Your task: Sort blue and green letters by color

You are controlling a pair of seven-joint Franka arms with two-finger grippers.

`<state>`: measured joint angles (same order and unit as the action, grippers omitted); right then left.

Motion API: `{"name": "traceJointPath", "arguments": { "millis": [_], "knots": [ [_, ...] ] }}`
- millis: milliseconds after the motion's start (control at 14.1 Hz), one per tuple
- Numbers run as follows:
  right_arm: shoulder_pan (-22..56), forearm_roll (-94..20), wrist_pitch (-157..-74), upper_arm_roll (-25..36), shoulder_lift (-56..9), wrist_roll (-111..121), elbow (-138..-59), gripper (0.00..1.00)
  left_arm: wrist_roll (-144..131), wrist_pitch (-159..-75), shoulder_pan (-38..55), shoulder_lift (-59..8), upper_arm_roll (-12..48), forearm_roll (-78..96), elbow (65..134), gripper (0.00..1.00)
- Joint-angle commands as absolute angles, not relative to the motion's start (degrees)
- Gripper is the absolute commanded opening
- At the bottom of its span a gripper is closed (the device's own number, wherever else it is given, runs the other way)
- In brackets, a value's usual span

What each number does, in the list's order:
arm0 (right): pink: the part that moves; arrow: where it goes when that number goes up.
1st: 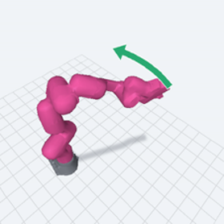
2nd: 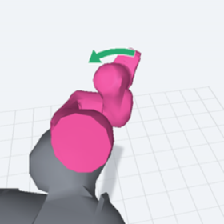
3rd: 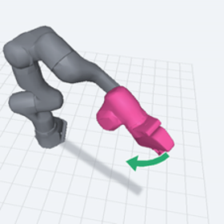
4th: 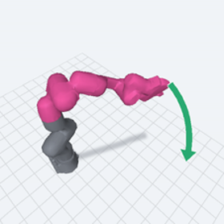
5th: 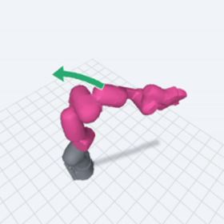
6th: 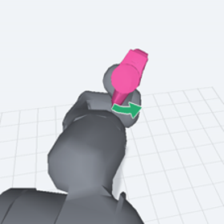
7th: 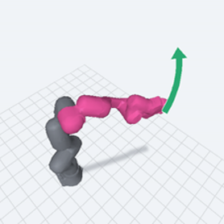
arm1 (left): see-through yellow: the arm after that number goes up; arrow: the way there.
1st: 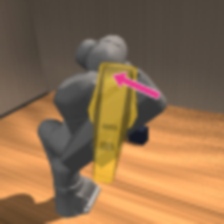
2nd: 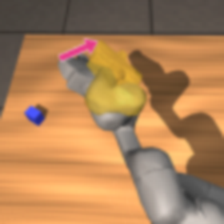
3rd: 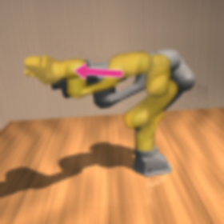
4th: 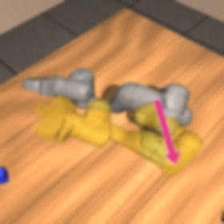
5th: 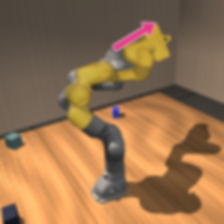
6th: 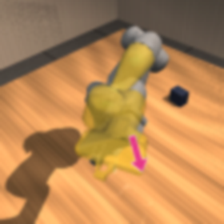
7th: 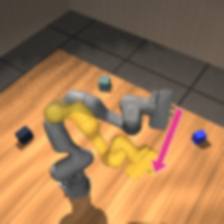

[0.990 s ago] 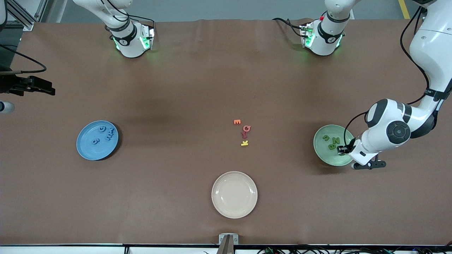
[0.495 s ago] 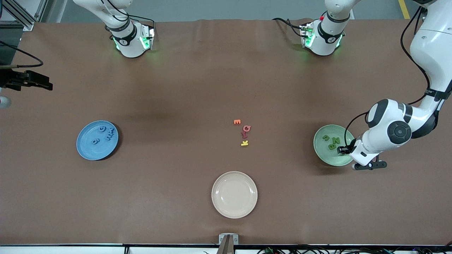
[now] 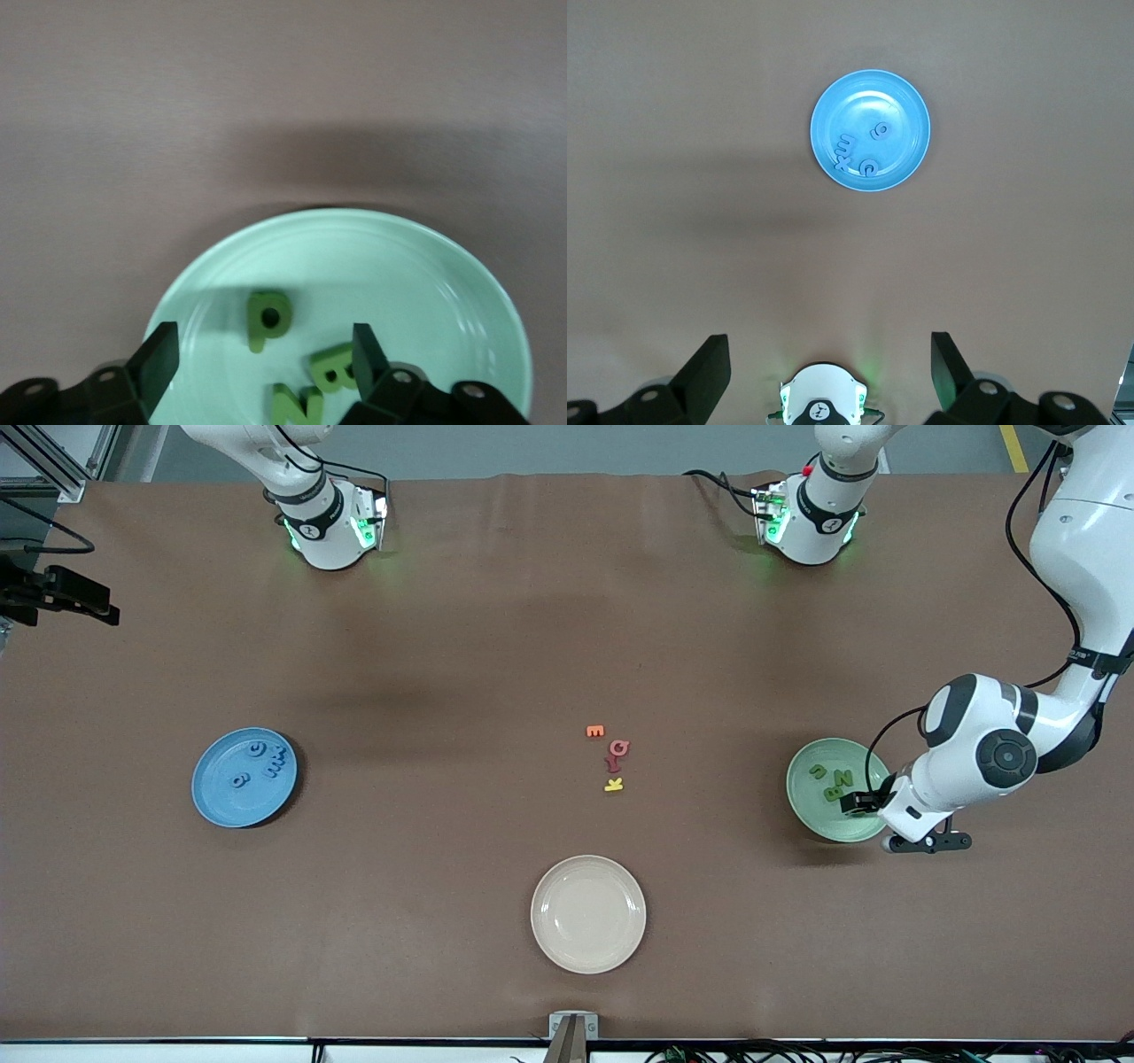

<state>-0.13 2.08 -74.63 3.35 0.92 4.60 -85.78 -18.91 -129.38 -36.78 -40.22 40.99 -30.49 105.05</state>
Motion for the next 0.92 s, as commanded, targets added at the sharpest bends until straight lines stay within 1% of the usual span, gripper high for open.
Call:
{"name": "traceJointPath", "arguments": {
  "millis": [0,212,354,424,566,707,848],
  "knots": [
    [0.4,1.2,-76.1,3.9,5.6,5.0,-90.0,1.0,-6.0,-129.2,-32.9,-34.8,34.7,-18.6,105.9,0.89],
    [-0.2,1.2,-76.6,3.8,9.3,5.0,-92.9,1.0,4.0,-129.0,-25.0,-27.5,24.5,-7.4,109.4,0.89],
    [-0.4,1.2,-76.7,3.8,9.9,5.0,-93.3,1.0,5.5,-127.2,-20.8,-22.8,20.2,-3.9,111.3,0.91],
    [-0.4,1.2,-76.6,3.8,10.4,5.0,-93.3,1.0,6.0,-123.0,-20.4,-20.1,19.9,-3.7,111.2,0.94],
    [-0.5,1.2,-76.1,3.9,10.5,5.1,-93.3,1.0,6.9,-115.5,-20.8,-14.4,19.8,-3.7,111.0,0.94],
    [0.1,1.1,-76.2,4.0,10.1,5.0,-93.3,1.0,7.0,-109.9,-21.2,-8.7,19.8,-3.6,110.3,0.96],
    [0.8,-0.6,-76.4,4.0,10.0,4.9,-93.5,1.0,7.0,-104.4,-22.8,-5.2,19.8,-2.8,107.1,0.99]
  ]
}}
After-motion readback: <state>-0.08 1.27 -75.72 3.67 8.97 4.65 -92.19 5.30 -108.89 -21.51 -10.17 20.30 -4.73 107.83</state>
